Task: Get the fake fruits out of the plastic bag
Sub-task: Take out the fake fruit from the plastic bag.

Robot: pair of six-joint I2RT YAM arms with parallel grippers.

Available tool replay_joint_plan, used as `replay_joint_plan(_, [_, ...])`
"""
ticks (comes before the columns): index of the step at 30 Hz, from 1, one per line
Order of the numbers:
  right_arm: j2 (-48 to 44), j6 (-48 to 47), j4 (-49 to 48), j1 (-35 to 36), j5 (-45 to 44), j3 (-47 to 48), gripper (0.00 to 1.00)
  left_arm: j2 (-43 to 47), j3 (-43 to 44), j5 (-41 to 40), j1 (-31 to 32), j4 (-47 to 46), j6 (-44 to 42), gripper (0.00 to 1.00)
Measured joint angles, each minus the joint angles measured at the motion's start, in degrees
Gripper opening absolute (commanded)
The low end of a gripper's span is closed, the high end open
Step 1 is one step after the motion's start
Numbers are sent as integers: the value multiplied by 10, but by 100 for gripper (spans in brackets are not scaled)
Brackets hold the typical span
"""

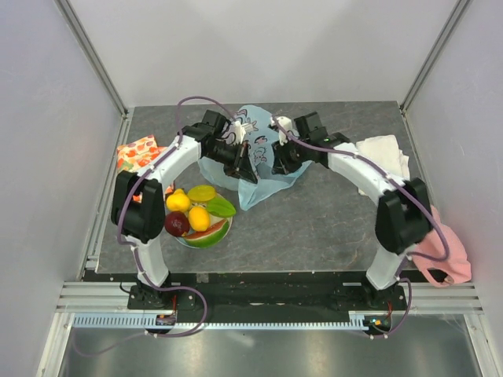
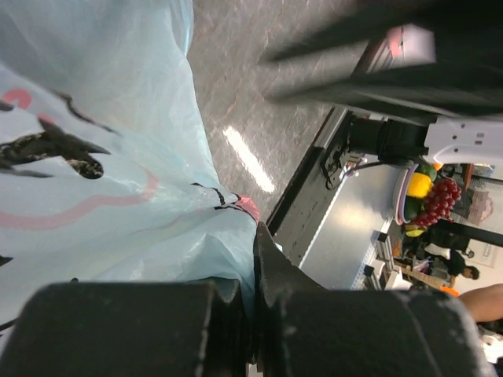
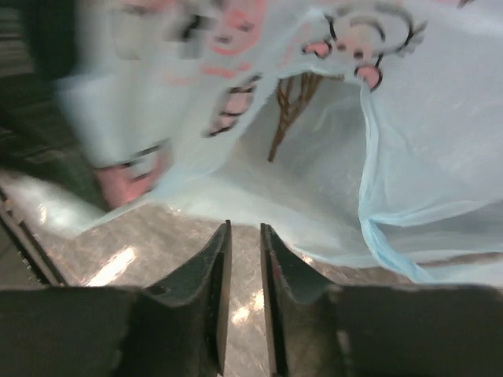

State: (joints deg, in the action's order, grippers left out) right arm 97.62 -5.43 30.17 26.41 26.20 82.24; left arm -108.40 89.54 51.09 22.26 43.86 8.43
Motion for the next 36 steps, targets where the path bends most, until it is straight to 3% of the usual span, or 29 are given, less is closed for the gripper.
replay_joint_plan(3, [86,18,-9,6,-9,15,30,19,-37,0,0,1,0,2])
replay_joint_plan(6, [177,36,-12,17,-16,59,36,39,-73,-2,-4,6,0,2])
replay_joint_plan(9, [236,59,-17,26,-7,98,50,54,-97,-3,-13,10,0,2])
replay_joint_plan(12, [258,80,-24,34,0,117,68,59,-105,-12,-27,13,-3,1])
replay_joint_plan(14, [260,90,-27,38,3,126,98,61,-107,-17,-34,15,-9,2])
replay_joint_plan(30, [330,129,-47,71,-78,212,98,62,-103,-20,-38,28,-23,2])
replay_joint_plan(36, [330,127,-40,82,-85,213,83,62,-103,-20,-38,30,-23,2])
